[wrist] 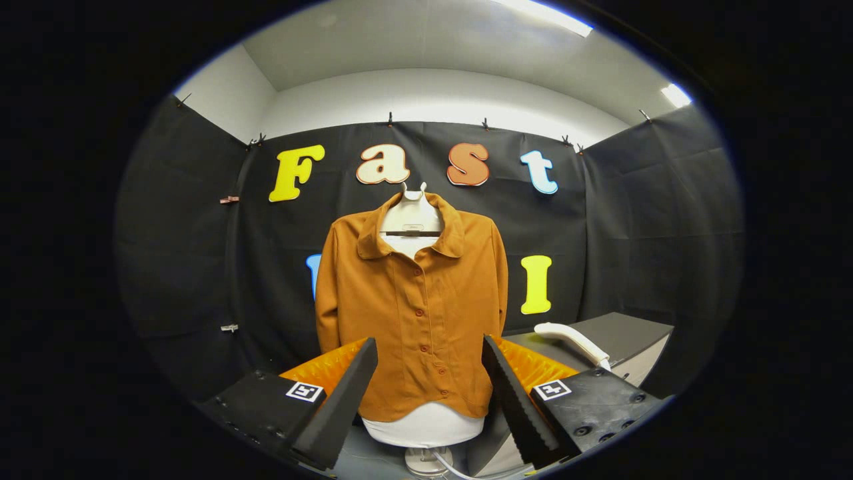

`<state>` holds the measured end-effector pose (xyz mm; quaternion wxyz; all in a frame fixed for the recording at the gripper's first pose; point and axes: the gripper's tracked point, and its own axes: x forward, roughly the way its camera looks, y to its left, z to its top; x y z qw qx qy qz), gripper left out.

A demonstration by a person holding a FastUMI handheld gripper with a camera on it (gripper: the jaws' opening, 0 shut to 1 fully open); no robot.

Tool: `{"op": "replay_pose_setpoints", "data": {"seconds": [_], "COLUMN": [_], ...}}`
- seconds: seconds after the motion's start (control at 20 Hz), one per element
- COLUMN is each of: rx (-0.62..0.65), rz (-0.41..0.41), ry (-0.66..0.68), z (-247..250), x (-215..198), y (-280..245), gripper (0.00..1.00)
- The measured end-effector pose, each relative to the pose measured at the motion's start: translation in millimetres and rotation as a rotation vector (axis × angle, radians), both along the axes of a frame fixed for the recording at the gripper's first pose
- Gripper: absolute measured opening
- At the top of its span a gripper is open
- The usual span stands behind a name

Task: Iron the clothes twice with a garment steamer, once on the left side and once on the right side.

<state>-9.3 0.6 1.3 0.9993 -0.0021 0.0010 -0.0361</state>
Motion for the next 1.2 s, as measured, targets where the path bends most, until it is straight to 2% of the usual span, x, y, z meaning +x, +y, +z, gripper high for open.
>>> {"op": "replay_pose_setpoints", "data": {"seconds": [0.4,0.7,1.0,1.2], "rx": [-0.007,-0.001,0.002,-0.006], "rz": [-0.109,-0.173,-0.164,-0.154], "ry": [0.008,0.022,0.038,0.043], "z": [-9.2,-14.8,-22.9,-20.4], "x": [-1.7,7.9,46.3,83.4], "y": [0.6,-25.6,-72.8,-125.9], "gripper": [0.99,0.98,0.99,0.99]}}
